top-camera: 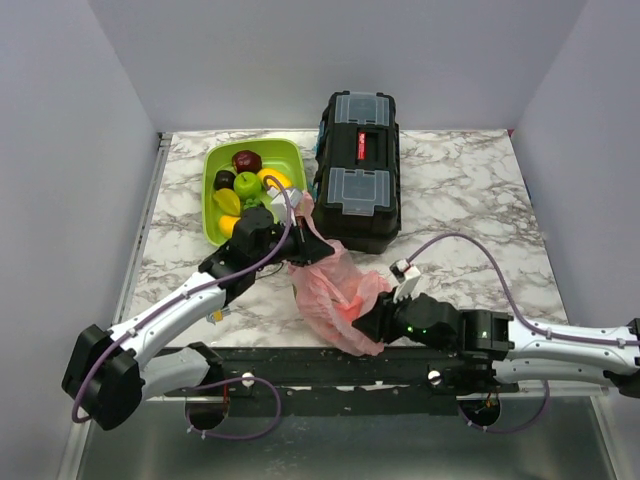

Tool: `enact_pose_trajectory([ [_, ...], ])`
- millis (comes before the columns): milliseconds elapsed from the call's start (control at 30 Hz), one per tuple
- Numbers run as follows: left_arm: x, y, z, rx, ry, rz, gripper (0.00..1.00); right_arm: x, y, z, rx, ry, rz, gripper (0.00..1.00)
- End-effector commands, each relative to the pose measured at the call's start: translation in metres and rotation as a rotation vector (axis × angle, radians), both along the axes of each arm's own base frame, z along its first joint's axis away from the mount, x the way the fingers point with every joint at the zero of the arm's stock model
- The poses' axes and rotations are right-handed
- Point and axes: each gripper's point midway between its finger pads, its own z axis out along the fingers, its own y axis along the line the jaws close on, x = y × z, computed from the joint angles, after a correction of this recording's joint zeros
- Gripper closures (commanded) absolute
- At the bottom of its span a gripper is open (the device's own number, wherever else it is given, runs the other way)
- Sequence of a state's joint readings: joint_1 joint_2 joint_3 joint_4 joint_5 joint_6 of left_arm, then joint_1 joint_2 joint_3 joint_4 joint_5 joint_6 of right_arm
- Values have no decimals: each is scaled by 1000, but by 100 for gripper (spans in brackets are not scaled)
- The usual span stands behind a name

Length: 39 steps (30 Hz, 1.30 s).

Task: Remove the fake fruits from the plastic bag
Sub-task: Adjust the plastic bag at the center of the board.

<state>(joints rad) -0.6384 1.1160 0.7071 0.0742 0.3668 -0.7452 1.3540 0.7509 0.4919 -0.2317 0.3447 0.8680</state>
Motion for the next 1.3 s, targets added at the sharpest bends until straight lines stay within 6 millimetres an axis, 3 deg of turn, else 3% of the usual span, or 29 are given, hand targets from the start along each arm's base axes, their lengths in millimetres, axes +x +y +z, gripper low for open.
enact_pose_trajectory([
  [0, -22, -6, 44, -105, -72, -116, 98, 23, -17, 49, -11, -105, -114, 63],
  [133, -26, 4, 49, -85, -80, -86, 100, 52, -46, 75, -63, -183, -308, 31],
  [300, -31, 9, 50, -69, -77, -81, 100, 61, -52, 90, -110, -247, -333, 9],
  [433, -29, 11, 43, -43, -61, -72, 100, 58, -41, 71, -164, -220, -257, 2],
  [633, -25, 14, 30, 25, -34, -58, 97, 24, 14, 50, -89, -146, 67, 4],
  [767, -22, 18, 31, 41, -46, -35, 97, 12, 28, 37, -110, -121, 166, 16],
  [867, -19, 20, 34, 54, -62, -21, 97, 3, 35, 31, -120, -117, 239, 31],
  [1067, -8, 17, 40, 45, -77, 7, 97, -5, 40, 53, -74, -139, 299, 96],
  [1167, -4, 9, 46, 12, -67, -2, 97, -15, 49, 72, -27, -146, 370, 99],
  [1267, 1, 2, 54, -15, -66, -9, 98, -43, 70, 86, 41, -108, 549, 99],
])
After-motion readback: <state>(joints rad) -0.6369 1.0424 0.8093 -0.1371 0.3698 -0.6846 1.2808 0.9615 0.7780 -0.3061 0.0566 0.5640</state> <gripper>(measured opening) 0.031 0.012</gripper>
